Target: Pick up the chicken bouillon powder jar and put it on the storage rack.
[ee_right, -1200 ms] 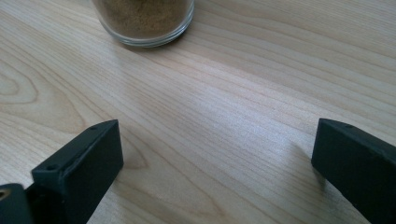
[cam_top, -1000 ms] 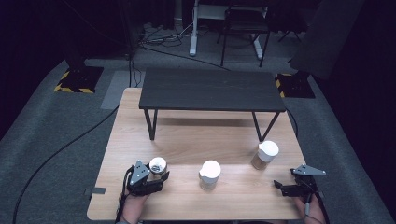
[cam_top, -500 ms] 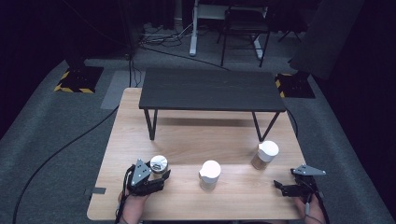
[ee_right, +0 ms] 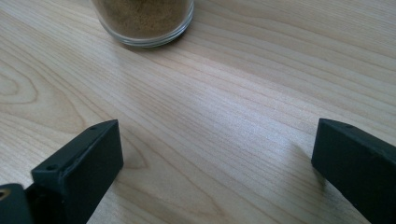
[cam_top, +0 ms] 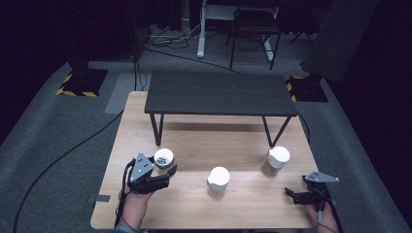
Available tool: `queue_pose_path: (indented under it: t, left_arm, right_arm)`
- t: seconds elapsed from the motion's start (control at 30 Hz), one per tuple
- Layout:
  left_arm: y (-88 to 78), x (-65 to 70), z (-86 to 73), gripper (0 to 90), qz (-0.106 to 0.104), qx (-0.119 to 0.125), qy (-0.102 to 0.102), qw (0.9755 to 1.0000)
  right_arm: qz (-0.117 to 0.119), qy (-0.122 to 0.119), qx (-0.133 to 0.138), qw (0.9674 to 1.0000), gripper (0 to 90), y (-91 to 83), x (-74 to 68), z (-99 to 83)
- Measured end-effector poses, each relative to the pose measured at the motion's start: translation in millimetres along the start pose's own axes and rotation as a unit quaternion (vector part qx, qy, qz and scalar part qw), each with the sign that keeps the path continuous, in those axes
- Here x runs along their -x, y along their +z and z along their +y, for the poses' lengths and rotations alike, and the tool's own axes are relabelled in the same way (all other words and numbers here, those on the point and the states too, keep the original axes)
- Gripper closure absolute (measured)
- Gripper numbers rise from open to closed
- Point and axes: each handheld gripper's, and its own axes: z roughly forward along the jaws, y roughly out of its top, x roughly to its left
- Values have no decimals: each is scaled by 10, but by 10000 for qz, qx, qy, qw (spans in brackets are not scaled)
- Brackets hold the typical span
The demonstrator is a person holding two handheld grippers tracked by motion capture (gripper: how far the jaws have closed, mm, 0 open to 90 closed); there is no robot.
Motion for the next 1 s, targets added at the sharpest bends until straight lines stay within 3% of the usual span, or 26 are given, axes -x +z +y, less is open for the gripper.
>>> queue_pose_path:
  t: [0.13, 0.5, 0.83, 1.0]
  left_arm:
    - [-12, -11, 114, 307, -5, 61, -47, 10000]
    - [21, -25, 410, 309, 29, 150, 140, 9998]
    - [127, -78, 710, 310, -78, 241, 222, 9994]
    - [233, -131, 881, 309, -213, 176, 185, 9994]
  right_arm:
    - [0, -1, -2, 10000, 18, 0, 0, 1]
    - [-2, -2, 1, 10000, 18, 0, -1, 0]
    - [-13, 10, 1, 10000, 18, -1, -6, -2]
    - [-12, 10, 1, 10000, 18, -1, -6, -1]
